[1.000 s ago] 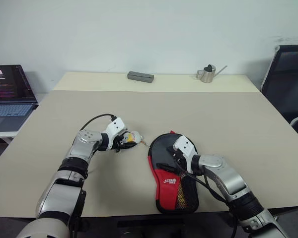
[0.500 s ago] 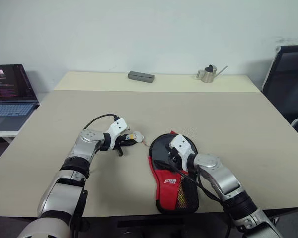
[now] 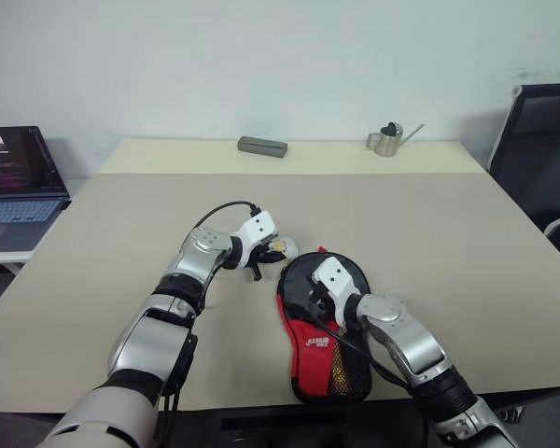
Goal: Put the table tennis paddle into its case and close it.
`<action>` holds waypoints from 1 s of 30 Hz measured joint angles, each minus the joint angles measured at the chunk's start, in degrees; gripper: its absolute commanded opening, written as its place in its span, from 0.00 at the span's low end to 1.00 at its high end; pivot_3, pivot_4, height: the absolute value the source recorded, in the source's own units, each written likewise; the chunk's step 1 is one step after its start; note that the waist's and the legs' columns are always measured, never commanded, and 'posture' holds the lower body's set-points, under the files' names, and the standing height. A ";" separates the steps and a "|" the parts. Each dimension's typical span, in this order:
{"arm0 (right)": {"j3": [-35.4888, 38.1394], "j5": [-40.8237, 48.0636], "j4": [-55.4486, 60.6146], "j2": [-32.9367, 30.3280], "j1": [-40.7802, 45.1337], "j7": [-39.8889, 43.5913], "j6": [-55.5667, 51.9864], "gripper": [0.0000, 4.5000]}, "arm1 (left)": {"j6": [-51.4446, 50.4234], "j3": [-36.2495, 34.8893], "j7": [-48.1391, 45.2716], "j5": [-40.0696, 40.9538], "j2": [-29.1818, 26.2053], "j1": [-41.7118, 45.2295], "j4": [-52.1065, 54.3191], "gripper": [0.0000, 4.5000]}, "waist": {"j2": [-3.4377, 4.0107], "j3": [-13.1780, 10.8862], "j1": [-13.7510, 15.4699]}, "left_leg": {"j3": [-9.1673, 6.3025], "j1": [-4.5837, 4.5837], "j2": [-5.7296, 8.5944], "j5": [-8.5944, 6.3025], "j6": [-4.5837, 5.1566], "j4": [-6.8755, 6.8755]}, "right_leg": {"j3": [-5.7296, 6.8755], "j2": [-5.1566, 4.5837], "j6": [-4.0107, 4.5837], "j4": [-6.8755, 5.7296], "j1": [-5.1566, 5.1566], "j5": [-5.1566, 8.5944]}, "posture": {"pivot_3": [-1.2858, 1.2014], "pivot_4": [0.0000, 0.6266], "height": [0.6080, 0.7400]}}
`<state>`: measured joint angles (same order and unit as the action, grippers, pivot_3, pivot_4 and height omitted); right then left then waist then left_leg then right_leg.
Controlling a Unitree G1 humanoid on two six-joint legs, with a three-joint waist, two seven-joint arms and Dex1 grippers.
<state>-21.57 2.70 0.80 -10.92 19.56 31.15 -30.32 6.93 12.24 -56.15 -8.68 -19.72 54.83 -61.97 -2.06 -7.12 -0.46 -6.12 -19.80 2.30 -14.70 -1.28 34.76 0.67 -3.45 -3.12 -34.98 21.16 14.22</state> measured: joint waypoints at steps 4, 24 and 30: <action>0.08 -0.43 0.22 1.10 -0.33 -1.95 -1.12 1.00 | 1.65 0.76 2.42 -1.54 1.38 1.38 -3.93 0.11 | 0.06 0.12 0.03 | -0.02 0.01 0.00 0.00 0.00 0.02 | 0.01 0.01 -0.02 -0.01 -0.03 -0.01 | 0.52 0.24 1.00; 2.43 -1.39 -4.75 7.39 -1.50 -8.71 0.73 1.00 | 5.09 1.27 11.28 -6.32 3.99 6.64 -11.16 0.11 | 0.13 0.47 -0.09 | -0.26 0.53 -0.08 -0.01 -0.01 0.03 | -0.04 0.19 -0.16 -0.03 -0.53 -0.07 | 0.52 0.24 1.00; 2.64 -1.45 -5.94 7.30 -1.79 -8.96 2.31 1.00 | 5.86 1.27 12.83 -7.08 3.72 6.77 -11.89 0.11 | 0.14 0.44 -0.06 | -0.35 0.91 -0.08 -0.18 -0.30 -0.01 | -0.03 -0.11 0.21 0.01 -1.00 0.22 | 0.52 0.24 1.00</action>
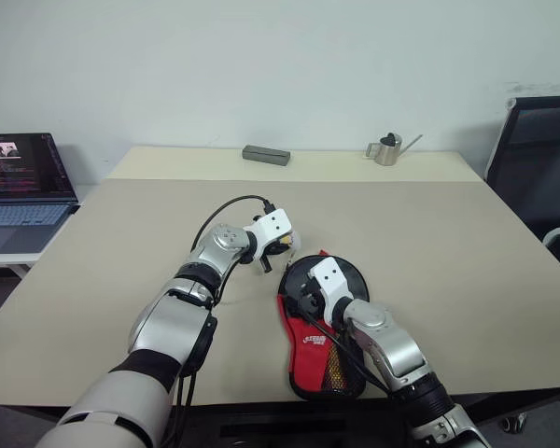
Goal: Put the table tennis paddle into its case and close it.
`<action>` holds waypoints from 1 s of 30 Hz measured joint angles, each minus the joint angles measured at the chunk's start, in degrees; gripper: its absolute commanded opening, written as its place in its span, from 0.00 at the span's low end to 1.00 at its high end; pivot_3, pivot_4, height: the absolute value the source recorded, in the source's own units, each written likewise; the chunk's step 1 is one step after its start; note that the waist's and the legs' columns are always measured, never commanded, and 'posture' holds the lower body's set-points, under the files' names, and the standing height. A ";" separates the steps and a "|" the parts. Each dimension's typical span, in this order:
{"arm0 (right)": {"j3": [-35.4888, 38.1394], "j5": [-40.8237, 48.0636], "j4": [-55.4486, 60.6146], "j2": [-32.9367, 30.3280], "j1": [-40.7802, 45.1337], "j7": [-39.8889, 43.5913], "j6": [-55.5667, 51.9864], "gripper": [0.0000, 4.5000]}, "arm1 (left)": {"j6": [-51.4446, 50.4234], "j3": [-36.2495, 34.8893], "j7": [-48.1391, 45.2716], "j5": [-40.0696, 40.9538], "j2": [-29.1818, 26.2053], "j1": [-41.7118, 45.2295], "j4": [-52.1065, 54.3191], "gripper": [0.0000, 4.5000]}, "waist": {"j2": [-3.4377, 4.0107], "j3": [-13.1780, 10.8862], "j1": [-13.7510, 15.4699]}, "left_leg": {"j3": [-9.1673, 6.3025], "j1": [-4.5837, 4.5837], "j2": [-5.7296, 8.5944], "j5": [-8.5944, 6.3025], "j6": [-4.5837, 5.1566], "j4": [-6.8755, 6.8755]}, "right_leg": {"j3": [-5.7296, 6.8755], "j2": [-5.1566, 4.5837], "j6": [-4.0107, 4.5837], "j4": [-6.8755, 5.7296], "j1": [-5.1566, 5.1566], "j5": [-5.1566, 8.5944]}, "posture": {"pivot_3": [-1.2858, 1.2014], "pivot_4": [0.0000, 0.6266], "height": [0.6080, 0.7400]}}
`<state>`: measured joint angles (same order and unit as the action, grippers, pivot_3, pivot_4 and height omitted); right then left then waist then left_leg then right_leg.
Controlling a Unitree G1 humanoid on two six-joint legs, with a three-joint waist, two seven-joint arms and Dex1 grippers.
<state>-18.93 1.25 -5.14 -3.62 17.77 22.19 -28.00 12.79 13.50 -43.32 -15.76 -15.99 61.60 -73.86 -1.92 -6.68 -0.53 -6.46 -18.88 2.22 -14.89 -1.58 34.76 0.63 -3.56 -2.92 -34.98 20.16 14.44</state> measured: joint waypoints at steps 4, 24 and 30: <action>-0.09 -0.03 0.00 0.34 -0.27 -0.93 0.17 1.00 | 0.25 0.80 2.98 -1.86 1.07 0.58 -1.14 0.11 | -0.02 0.01 0.03 | 0.00 0.00 0.02 0.11 0.19 0.00 | 0.03 -0.01 -0.29 0.00 0.00 -0.17 | 0.52 0.24 1.00; -0.43 -0.52 6.67 0.37 -5.92 -4.60 -0.19 1.00 | 0.01 3.74 15.78 -9.17 9.50 6.26 -5.40 0.11 | -0.14 0.08 0.60 | -0.02 -0.07 0.29 0.05 0.15 -0.48 | 0.23 -0.50 -1.61 0.06 0.01 0.56 | 0.52 0.24 1.00; -0.88 -0.93 9.59 0.38 -7.91 -5.37 -1.19 1.00 | -0.04 3.73 17.30 -9.26 12.11 6.81 -5.55 0.11 | -0.14 0.10 0.65 | -0.02 -0.06 0.34 -0.14 0.20 -0.69 | 0.30 -0.51 -1.99 0.11 0.03 0.83 | 0.52 0.24 1.00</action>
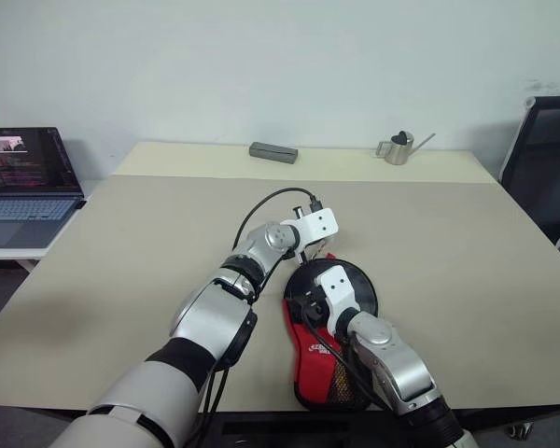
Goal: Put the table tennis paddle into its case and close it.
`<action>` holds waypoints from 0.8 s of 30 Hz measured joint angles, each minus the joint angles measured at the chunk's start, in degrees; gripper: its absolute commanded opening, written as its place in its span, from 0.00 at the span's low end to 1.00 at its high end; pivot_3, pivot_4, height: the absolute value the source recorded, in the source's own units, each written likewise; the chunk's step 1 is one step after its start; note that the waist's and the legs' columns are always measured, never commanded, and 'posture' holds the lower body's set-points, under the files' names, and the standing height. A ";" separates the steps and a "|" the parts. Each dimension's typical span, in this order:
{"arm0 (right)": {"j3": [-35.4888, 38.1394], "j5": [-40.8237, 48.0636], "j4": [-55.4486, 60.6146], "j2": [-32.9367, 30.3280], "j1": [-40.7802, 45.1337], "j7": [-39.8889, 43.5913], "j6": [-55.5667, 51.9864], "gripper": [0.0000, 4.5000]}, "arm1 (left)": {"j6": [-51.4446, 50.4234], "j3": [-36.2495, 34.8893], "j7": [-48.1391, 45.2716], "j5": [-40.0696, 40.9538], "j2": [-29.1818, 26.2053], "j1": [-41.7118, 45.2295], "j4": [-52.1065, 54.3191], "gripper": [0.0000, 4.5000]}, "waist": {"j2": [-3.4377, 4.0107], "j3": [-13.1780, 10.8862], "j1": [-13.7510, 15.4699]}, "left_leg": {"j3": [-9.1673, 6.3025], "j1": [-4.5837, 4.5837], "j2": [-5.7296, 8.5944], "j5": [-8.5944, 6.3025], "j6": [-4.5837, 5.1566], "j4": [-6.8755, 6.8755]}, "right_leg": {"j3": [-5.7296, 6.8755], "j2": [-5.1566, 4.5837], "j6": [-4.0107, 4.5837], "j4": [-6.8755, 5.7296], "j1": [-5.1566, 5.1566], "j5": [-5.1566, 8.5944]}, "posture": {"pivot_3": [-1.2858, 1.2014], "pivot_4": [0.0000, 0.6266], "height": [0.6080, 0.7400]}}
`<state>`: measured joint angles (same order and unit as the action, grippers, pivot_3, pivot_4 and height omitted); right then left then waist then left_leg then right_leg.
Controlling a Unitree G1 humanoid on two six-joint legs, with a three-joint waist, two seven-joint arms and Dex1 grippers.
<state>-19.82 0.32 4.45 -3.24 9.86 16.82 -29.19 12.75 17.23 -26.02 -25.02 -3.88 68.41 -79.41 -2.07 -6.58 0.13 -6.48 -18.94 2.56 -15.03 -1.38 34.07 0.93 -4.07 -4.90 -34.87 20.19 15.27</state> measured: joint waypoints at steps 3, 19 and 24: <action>-0.01 -0.21 2.18 -0.20 -1.51 -0.50 -0.89 1.00 | -0.20 0.00 1.30 -0.55 0.90 0.67 -0.23 0.11 | 0.00 -0.01 0.26 | 0.00 -0.02 0.04 -0.06 0.02 -0.03 | 0.02 -0.01 -0.04 0.04 0.01 0.03 | 0.52 0.24 1.00; -1.49 -0.89 12.78 -2.69 -9.21 -0.80 -5.16 1.00 | -1.05 0.90 6.27 -4.15 6.47 0.95 -1.02 0.11 | -0.04 -0.02 0.43 | 0.00 -0.02 0.02 -0.29 -0.32 -0.06 | 0.04 -0.09 -0.30 0.11 -0.02 0.18 | 0.52 0.24 1.00; -1.66 -0.87 13.40 -2.95 -9.38 -0.83 -5.76 1.00 | -1.83 0.94 5.83 -4.58 8.26 0.96 -1.09 0.11 | -0.04 -0.03 0.45 | 0.01 -0.02 0.02 -0.29 -0.30 -0.08 | 0.08 -0.08 -0.40 0.12 -0.02 0.24 | 0.52 0.24 1.00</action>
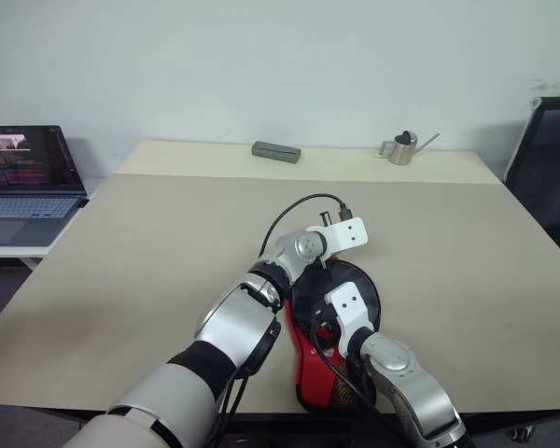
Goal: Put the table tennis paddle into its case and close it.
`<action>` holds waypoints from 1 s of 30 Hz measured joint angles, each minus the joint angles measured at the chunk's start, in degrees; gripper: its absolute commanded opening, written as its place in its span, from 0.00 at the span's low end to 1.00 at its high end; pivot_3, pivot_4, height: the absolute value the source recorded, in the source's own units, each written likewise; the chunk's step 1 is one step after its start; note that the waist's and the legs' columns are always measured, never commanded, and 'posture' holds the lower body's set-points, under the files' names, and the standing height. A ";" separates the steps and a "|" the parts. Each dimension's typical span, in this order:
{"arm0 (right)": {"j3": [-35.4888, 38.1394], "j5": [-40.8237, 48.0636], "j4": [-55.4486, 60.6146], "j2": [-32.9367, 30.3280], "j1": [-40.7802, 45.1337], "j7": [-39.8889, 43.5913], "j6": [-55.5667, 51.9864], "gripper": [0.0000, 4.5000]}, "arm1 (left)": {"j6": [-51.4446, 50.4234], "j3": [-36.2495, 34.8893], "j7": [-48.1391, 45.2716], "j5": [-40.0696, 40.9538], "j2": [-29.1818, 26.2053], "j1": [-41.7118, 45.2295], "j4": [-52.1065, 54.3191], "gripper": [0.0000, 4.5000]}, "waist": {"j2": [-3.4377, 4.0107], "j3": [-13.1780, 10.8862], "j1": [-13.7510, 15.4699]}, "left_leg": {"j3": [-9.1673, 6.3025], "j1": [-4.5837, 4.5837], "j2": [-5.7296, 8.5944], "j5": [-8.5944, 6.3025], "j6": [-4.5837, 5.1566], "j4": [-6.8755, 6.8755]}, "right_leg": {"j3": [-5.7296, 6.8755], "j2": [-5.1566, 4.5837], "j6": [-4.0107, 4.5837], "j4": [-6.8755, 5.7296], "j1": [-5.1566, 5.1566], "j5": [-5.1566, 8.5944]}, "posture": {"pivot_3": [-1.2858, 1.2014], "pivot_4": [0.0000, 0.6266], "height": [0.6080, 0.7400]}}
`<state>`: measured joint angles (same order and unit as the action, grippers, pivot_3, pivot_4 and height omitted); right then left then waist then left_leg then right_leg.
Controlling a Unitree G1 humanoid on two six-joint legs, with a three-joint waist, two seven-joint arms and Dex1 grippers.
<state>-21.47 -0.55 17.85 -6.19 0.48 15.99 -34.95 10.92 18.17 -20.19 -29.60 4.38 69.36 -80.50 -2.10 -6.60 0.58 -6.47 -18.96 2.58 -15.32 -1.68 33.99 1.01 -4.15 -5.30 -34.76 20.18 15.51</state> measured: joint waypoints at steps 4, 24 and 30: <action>0.00 0.03 0.00 0.01 0.01 -0.03 -0.05 1.00 | -0.72 0.57 -3.30 -0.33 0.60 -0.03 -0.01 0.40 | 0.01 0.00 0.00 | 0.00 0.01 0.00 -0.02 -0.02 0.00 | 0.02 0.00 -0.01 0.00 0.00 0.01 | 0.52 0.24 1.00; -0.41 0.23 -4.11 0.04 4.83 2.77 -0.35 1.00 | 3.65 -1.23 -12.46 2.65 -0.94 0.21 0.90 0.95 | 0.18 -0.14 -0.91 | 0.02 0.09 -0.21 -0.06 -0.07 -0.01 | -0.02 -0.10 -0.06 -0.10 -0.03 0.00 | 0.52 0.24 1.00; -0.25 0.30 -6.00 0.02 6.90 4.26 -0.35 1.00 | 6.98 -2.80 -9.49 3.84 -8.67 3.59 2.09 0.95 | 0.31 -0.32 -1.16 | 0.01 0.14 -0.26 -0.05 -0.07 -0.01 | -0.02 -0.08 -0.17 -0.14 0.02 -0.06 | 0.52 0.24 1.00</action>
<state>-21.72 -0.25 11.85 -6.17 7.38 20.25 -35.30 17.90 15.38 -29.67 -25.76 -4.29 72.95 -78.41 -1.80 -6.92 -0.58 -6.46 -18.82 2.32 -15.38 -1.75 33.99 1.00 -4.23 -5.47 -34.90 20.19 15.45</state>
